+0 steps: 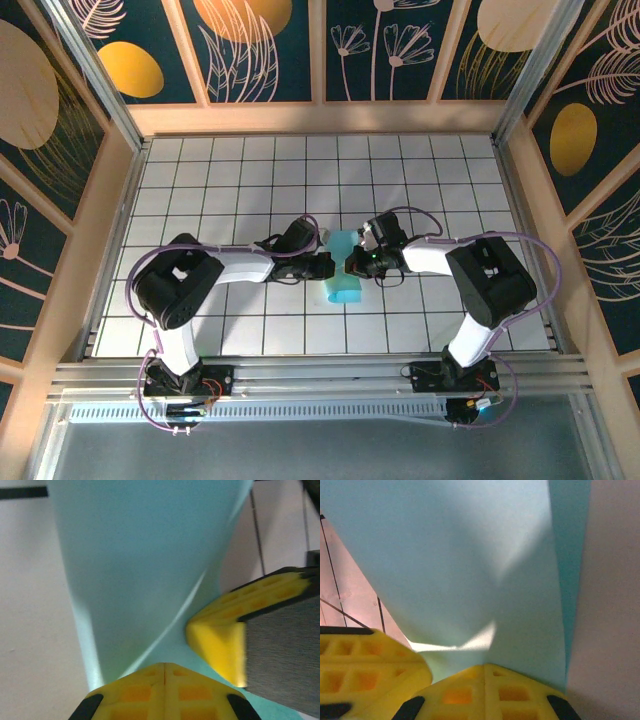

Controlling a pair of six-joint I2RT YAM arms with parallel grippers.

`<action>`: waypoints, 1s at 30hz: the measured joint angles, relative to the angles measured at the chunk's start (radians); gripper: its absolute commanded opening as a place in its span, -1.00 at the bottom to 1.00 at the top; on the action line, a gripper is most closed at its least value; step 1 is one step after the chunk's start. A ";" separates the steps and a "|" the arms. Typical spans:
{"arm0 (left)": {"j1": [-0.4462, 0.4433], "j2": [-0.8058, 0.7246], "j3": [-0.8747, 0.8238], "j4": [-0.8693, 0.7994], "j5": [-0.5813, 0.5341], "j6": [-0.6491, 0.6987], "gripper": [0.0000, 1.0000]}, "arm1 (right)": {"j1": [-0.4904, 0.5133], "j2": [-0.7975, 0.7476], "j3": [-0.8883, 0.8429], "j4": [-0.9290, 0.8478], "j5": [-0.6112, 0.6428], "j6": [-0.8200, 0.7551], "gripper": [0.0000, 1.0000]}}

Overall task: Fold a paper plane with a square sheet of paper (fold left side to right side)
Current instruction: First fold the square sheet of paper in half at the center of the table, then hold the square sheet of paper at the center of the table.

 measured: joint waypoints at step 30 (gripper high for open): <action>0.001 0.022 0.011 -0.011 -0.002 0.007 -0.98 | 0.007 -0.039 0.018 -0.004 -0.003 0.021 -1.00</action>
